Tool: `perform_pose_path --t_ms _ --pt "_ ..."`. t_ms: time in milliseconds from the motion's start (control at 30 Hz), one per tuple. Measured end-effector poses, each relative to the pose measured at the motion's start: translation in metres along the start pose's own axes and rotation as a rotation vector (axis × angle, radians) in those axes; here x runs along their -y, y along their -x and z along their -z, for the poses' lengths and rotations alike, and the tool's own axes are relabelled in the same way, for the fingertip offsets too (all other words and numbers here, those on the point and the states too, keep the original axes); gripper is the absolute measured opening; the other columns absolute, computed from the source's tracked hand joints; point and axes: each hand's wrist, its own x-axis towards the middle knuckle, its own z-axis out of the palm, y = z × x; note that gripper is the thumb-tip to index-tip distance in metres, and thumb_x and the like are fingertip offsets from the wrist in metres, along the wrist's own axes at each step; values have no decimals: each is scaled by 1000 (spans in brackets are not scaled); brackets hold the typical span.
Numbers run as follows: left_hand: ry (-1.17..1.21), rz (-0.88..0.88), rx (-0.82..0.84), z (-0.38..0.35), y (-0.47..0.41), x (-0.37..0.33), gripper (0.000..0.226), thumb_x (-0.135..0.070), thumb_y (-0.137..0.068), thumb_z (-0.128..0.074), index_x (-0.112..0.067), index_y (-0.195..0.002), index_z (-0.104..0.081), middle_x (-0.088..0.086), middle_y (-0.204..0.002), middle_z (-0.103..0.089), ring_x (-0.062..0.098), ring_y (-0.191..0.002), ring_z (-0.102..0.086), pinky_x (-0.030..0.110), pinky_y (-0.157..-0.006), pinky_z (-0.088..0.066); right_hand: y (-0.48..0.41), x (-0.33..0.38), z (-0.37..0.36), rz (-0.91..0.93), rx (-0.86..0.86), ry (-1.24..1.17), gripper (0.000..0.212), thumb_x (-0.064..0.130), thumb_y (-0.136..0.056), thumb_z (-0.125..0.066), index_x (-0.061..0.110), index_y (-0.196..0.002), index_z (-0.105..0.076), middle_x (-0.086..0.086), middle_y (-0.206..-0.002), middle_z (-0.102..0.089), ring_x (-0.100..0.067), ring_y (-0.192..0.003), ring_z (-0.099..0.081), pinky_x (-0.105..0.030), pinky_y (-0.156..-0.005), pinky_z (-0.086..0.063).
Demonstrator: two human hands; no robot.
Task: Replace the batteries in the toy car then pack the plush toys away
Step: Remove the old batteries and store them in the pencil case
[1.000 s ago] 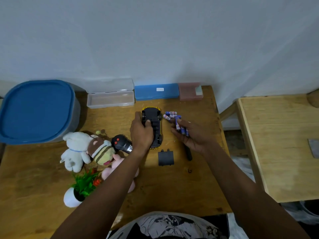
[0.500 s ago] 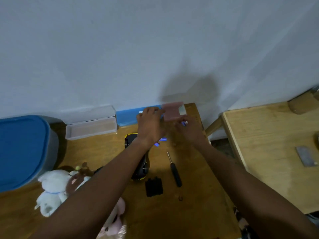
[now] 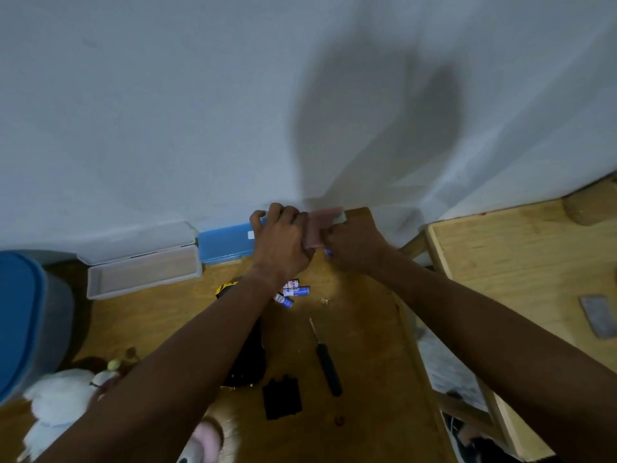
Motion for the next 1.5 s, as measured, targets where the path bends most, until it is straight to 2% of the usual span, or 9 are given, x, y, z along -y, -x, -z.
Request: perform_pose_path --t_ms 267,467,633,733,933,1067,1267,1400,1500 --pt "122 62 1 1 3 -2 69 -55 -75 -73 -21 -134 -59 3 -127 -66 27 -125 -49 47 -101 -19 -5 -26 37 76 -130 -15 21 36 -81 -65 15 -76 -69 -3 -63 -65 -23 -54 -59 -24 -57 -35" --pt "245 175 -13 5 12 -12 87 -53 -74 -74 -21 -145 -37 5 -122 -67 26 -131 -47 46 -106 -10 11 -17 22 -360 -540 -436 31 48 -89 -60 18 -94 -67 0 -74 -72 -20 -62 -66 -30 -58 -53" --pt "250 181 -21 1 13 -12 80 -48 -67 -83 -26 -126 -34 3 -110 -71 26 -129 -50 48 -108 -12 16 6 -8 -613 -461 -649 25 45 -91 -59 22 -101 -65 -2 -94 -68 -21 -83 -64 -34 -75 -53" --pt "253 177 -20 2 12 -12 76 -49 -69 -83 -22 -126 -41 3 -109 -71 27 -131 -49 50 -109 -13 11 12 -21 -540 -403 -669 21 28 -91 -64 14 -105 -71 -6 -102 -69 -20 -90 -61 -25 -76 -46" --pt "307 183 -40 4 10 -12 80 -54 -72 -79 -21 -135 -42 3 -111 -71 26 -134 -45 50 -110 -10 -6 1 -18 -343 -96 -612 33 29 -95 -59 23 -128 -62 -3 -118 -68 -19 -104 -62 -13 -83 -29" --pt "310 183 -36 5 10 -12 87 -58 -71 -79 -23 -140 -40 4 -117 -69 26 -135 -44 48 -110 -8 -8 -5 -13 -273 -100 -767 18 35 -91 -61 36 -107 -68 7 -101 -70 -12 -93 -64 -26 -93 -47" --pt "250 148 -8 3 9 -9 79 -57 -73 -76 -29 -140 -44 1 -119 -70 26 -135 -43 50 -110 -8 5 -8 -11 -269 -292 -776 28 36 -84 -72 24 -109 -74 5 -97 -76 -6 -88 -68 -30 -87 -54" --pt "237 141 10 3 9 -10 71 -62 -75 -73 -30 -134 -52 -1 -124 -69 26 -134 -43 51 -109 -7 29 -2 -7 -428 -532 -684 18 34 -82 -76 19 -92 -76 5 -82 -75 -6 -70 -66 -19 -67 -53" --pt "207 146 16 4 9 -12 64 -61 -78 -70 -30 -131 -54 -2 -126 -68 25 -135 -41 51 -109 -7 38 4 -8 -567 -627 -725 26 38 -84 -73 21 -103 -68 11 -86 -68 0 -69 -59 -12 -64 -49"
